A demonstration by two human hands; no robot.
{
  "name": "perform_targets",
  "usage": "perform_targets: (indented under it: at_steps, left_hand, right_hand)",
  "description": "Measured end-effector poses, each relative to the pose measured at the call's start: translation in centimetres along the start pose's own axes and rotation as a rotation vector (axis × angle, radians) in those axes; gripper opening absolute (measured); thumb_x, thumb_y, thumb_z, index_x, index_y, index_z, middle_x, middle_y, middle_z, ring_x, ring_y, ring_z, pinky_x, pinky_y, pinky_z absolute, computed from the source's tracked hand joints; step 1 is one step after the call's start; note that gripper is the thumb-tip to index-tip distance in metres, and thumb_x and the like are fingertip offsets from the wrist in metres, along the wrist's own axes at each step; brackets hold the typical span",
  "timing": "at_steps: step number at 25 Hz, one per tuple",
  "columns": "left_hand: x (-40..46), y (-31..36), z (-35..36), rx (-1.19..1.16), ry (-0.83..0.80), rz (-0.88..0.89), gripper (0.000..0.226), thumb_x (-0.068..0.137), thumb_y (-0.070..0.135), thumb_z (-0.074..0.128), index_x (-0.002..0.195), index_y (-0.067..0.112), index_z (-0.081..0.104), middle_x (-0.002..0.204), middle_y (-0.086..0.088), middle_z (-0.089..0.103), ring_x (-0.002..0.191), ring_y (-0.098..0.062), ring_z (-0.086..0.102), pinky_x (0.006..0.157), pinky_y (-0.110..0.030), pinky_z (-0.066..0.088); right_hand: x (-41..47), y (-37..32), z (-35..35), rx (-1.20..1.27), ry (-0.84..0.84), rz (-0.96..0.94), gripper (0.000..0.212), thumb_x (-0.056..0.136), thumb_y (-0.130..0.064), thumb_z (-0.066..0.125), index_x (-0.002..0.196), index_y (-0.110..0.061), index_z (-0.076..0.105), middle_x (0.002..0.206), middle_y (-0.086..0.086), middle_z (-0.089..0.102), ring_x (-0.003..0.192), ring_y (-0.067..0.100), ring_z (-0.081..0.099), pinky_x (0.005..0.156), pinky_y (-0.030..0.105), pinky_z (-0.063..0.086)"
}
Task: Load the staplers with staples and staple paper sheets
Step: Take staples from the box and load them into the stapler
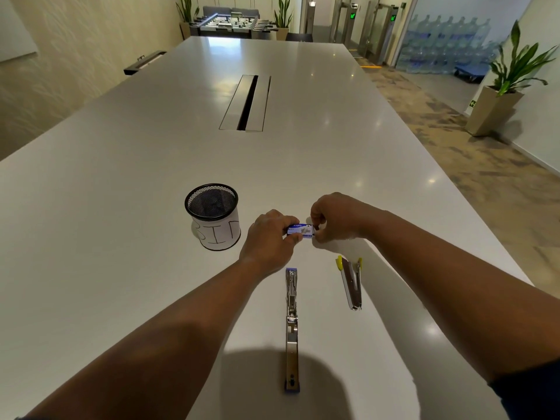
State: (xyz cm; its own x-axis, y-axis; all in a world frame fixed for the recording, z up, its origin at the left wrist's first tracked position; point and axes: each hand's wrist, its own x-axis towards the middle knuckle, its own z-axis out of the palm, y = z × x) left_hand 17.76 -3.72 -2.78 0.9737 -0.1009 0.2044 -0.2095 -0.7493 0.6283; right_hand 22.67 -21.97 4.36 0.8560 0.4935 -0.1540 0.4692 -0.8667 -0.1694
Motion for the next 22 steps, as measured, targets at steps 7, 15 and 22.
perform_targets:
  at_steps: [7, 15, 22]
  left_hand:
    - [0.0, 0.1, 0.0, 0.009, -0.007, 0.004, 0.032, 0.095, 0.035, 0.065, 0.126, 0.027, 0.069, 0.106, 0.004, 0.06, 0.101, -0.018, 0.051, 0.091, -0.039, 0.046]
    - [0.0, 0.0, 0.0, -0.002, -0.009, -0.001, 0.033, 0.095, 0.035, 0.064, 0.127, 0.026, 0.069, 0.109, 0.002, 0.062, 0.103, -0.02, 0.053, 0.092, -0.039, 0.046]
    - [0.0, 0.0, 0.0, 0.006, -0.01, -0.001, 0.033, 0.095, 0.035, 0.064, 0.127, 0.026, 0.069, 0.106, 0.004, 0.06, 0.103, -0.019, 0.051, 0.091, -0.037, 0.045]
  right_hand:
    - [-0.7, 0.3, 0.0, 0.017, 0.094, -0.063, 0.025, 0.074, -0.035, 0.08, 0.086, -0.016, 0.07, 0.087, -0.001, 0.065, 0.078, 0.019, 0.06, 0.071, 0.041, 0.056]
    - [-0.9, 0.9, 0.7, 0.105, 0.118, -0.044, 0.034, 0.074, -0.028, 0.08, 0.105, -0.015, 0.072, 0.097, 0.0, 0.067, 0.086, 0.019, 0.06, 0.076, 0.035, 0.053]
    - [-0.7, 0.5, 1.0, 0.151, 0.078, -0.03, 0.027, 0.079, -0.026, 0.077, 0.104, -0.017, 0.078, 0.099, 0.0, 0.071, 0.088, 0.018, 0.063, 0.079, 0.04, 0.058]
